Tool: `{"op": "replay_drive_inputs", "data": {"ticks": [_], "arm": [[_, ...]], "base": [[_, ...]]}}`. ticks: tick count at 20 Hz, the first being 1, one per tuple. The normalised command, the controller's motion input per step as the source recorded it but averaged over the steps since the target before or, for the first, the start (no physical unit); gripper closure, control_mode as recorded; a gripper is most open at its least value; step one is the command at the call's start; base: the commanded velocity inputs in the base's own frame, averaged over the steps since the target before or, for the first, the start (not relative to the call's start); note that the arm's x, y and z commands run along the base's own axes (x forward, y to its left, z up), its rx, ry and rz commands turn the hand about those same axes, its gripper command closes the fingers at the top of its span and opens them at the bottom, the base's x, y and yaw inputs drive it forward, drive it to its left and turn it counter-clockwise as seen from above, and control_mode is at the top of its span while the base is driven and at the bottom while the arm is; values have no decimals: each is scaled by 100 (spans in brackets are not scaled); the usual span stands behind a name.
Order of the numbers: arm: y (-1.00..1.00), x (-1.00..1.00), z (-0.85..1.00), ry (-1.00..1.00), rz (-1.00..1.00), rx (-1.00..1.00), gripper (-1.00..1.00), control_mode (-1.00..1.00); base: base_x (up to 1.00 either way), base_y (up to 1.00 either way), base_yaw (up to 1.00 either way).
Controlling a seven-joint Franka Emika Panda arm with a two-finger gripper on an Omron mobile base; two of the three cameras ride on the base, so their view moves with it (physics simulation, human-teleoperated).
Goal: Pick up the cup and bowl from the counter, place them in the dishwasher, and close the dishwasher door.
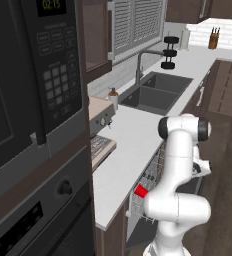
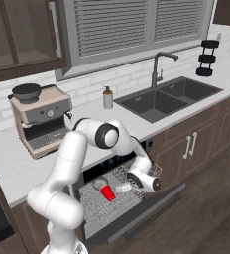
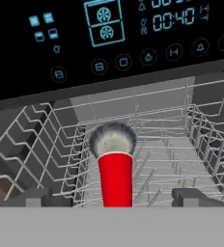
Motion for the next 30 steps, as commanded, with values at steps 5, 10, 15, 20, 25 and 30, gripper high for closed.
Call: {"op": "replay_drive_inputs", "data": {"ticks": [5, 10, 15, 20, 25, 30], "arm": [[-67, -44, -2, 2, -2, 10, -100, -100], [10, 11, -20, 10, 0, -2, -100, -100], [0, 4, -30, 0, 1, 0, -100, -100], [0, 2, -70, -12, 0, -1, -100, -100], [0, 18, -50, -26, 0, -4, -100, -100], [25, 25, -6, -13, 0, -14, -100, -100]], "base": [[0, 0, 0], [0, 0, 0], [0, 0, 0], [0, 0, 0], [0, 0, 0], [0, 0, 0]]}}
